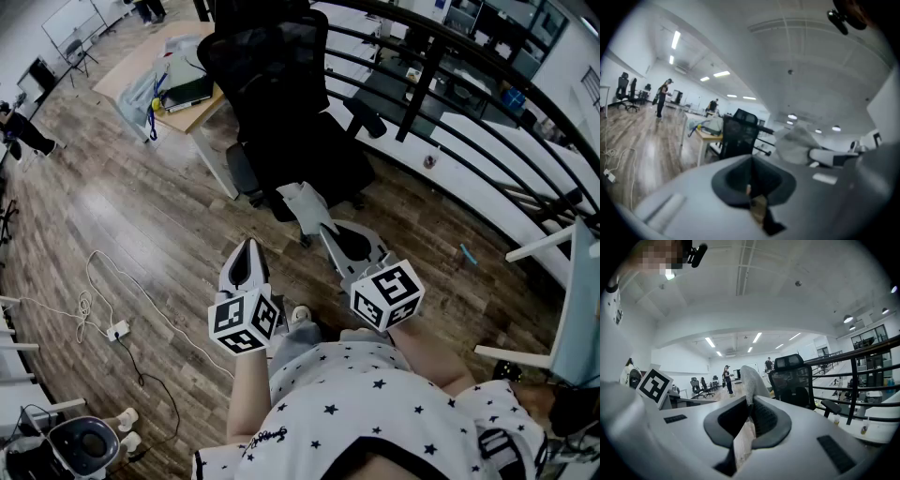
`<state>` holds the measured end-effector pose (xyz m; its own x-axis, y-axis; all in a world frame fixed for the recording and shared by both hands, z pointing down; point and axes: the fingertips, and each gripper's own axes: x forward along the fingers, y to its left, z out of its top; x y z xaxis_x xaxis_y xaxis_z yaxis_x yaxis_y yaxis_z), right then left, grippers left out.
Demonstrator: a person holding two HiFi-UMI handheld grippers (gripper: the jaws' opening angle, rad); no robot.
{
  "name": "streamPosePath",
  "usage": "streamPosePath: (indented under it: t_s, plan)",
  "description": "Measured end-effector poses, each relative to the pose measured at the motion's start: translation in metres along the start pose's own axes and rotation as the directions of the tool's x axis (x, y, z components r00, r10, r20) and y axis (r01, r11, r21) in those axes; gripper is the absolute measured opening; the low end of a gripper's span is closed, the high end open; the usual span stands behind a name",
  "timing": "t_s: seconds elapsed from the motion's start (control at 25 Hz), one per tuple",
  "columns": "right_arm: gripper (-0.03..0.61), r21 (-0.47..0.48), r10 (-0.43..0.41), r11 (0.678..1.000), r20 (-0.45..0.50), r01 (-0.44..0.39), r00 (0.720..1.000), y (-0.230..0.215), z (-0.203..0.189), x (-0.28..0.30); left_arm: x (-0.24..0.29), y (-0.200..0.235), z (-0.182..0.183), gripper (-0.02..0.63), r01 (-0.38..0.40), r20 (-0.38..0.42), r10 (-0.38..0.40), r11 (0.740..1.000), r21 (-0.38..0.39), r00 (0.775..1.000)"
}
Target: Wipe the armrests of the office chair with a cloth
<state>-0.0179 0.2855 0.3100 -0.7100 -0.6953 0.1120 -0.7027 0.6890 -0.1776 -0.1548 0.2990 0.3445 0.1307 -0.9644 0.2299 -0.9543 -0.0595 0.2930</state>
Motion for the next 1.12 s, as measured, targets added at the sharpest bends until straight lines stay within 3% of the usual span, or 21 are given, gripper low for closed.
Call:
streamPosePath:
  t_s: [0.32,0.52,1.12]
  plan:
    - [0.026,-0.007,0.007,1.0,-0.012,-0.007,1.0,0.006,-0.002,0.0,0.0,0.001,-0.003,0.006,0.016,-0.019,-0.016,1.0,0.004,1.0]
    - [0.028,0.031,0.076,0.997,0.011,-0.076,0.997,0.015,0.002,0.016,0.012,0.013,0.001,0.006,0.024,-0.028,-0.024,1.0,0.0,0.999]
    - [0.028,0.05,-0.05,0.997,-0.026,0.051,0.998,0.005,-0.003,0.086,0.061,0.069,0.017,0.006,0.082,-0.073,-0.082,0.997,-0.009,0.994]
